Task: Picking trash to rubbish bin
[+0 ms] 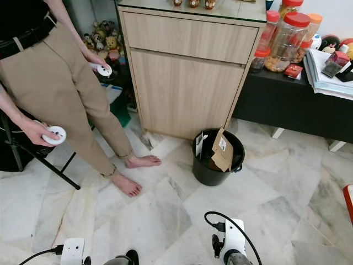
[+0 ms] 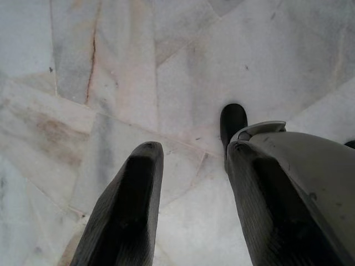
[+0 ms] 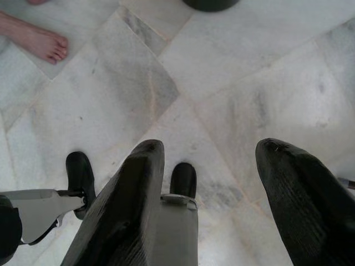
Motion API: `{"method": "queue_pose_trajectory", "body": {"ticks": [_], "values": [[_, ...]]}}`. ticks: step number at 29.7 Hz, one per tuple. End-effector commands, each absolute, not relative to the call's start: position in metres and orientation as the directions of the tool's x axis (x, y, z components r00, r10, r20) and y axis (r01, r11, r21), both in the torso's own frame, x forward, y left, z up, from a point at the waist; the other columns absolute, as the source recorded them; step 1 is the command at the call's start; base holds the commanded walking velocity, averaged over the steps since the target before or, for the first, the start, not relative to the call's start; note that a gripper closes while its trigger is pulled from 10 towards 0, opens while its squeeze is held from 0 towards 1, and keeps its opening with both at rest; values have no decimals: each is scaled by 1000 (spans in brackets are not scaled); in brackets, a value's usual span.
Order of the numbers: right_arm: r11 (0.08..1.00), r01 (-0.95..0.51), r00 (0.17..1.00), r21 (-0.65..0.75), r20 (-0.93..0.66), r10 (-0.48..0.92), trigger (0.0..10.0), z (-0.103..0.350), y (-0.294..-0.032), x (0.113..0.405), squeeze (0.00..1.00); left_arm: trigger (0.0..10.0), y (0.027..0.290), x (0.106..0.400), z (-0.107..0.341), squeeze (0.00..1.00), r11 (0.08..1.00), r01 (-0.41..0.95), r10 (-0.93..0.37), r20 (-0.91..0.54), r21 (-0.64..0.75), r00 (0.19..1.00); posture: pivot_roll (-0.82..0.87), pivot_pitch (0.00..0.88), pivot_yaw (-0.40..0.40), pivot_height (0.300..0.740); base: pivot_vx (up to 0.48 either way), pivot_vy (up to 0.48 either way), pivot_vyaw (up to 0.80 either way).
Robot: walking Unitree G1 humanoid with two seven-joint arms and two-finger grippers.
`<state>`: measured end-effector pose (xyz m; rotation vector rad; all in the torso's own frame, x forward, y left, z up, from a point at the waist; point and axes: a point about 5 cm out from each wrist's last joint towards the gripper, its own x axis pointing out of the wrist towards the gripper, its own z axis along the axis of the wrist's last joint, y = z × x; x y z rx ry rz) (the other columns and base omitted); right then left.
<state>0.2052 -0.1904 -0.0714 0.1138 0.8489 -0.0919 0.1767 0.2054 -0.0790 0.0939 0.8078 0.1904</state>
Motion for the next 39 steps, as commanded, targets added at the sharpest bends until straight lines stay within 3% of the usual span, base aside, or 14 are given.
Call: {"method": "queue_pose_trajectory", "body": {"ticks": [1,10,26,39], "values": [[988,140,645,66,-763,-40,10000,-74,-191,200,0,10000,208,168,-83,0,977,-127,213,-730,172,650,87,185,-45,740,0,-262,0],[988,139,645,67,-763,-39,10000,-74,-191,200,0,10000,207,167,-84,0,976,-160,216,-733,147,646,86,185,-45,740,0,-58,0],[986,145,649,76,-760,-37,10000,-74,-191,200,0,10000,209,167,-83,0,976,-158,215,-732,148,647,87,185,-44,740,0,456,0],[985,151,653,81,-756,-38,10000,-74,-191,201,0,10000,207,168,-83,0,978,-153,209,-726,143,655,89,185,-45,740,0,0,0]]}}
